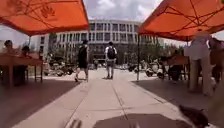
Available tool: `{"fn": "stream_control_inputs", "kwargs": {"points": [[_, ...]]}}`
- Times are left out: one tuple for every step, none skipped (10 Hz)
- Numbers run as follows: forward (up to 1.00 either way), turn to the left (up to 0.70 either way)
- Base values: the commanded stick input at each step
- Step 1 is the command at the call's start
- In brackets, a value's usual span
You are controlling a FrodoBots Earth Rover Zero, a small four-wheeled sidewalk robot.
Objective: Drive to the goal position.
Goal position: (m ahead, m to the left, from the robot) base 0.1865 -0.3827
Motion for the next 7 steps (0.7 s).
{"fn": "stream_control_inputs", "kwargs": {"points": [[0.85,-0.01],[0.85,-0.01],[0.85,-0.01],[0.85,-0.01],[0.85,-0.01],[0.85,-0.01],[0.85,-0.01]]}}
